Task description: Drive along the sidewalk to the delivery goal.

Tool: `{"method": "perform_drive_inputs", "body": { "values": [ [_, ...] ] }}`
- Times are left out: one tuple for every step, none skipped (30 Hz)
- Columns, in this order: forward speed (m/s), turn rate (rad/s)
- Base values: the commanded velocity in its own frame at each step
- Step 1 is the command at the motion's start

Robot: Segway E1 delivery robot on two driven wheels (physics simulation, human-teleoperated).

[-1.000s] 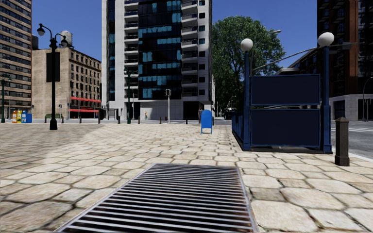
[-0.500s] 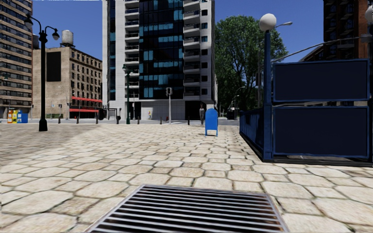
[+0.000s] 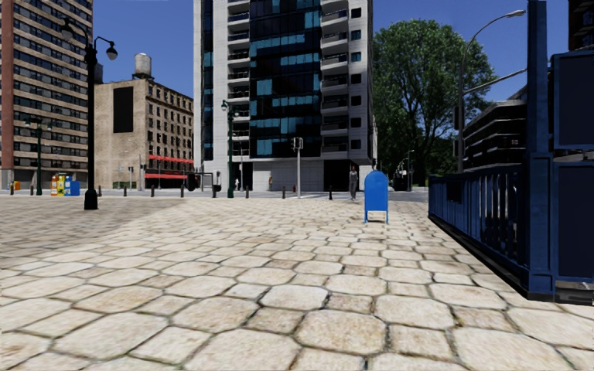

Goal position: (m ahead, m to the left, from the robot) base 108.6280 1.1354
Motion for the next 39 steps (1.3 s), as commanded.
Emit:
{"method": "perform_drive_inputs", "body": {
  "values": [
    [2.00, 0.00],
    [2.00, 0.00],
    [2.00, 0.00],
    [2.00, 0.00],
    [2.00, 0.00],
    [2.00, 0.00],
    [2.00, 0.00],
    [2.00, 0.00],
    [2.00, 0.00],
    [2.00, 0.00],
    [2.00, 0.00],
    [2.00, 0.00],
    [2.00, 0.00],
    [2.00, 0.00],
    [2.00, 0.00],
    [2.00, 0.00],
    [2.00, 0.00],
    [2.00, 0.00],
    [2.00, 0.00],
    [2.00, 0.00],
    [2.00, 0.00],
    [2.00, 0.00],
    [2.00, 0.00],
    [2.00, 0.00],
    [2.00, 0.00],
    [2.00, 0.00],
    [2.00, 0.00],
    [2.00, 0.00],
    [2.00, 0.00],
    [2.00, 0.00],
    [2.00, 0.00],
    [2.00, 0.00],
    [2.00, 0.00],
    [2.00, 0.00],
    [2.00, 0.00],
    [2.00, 0.00],
    [2.00, 0.00],
    [2.00, 0.00],
    [2.00, 0.00]
  ]
}}
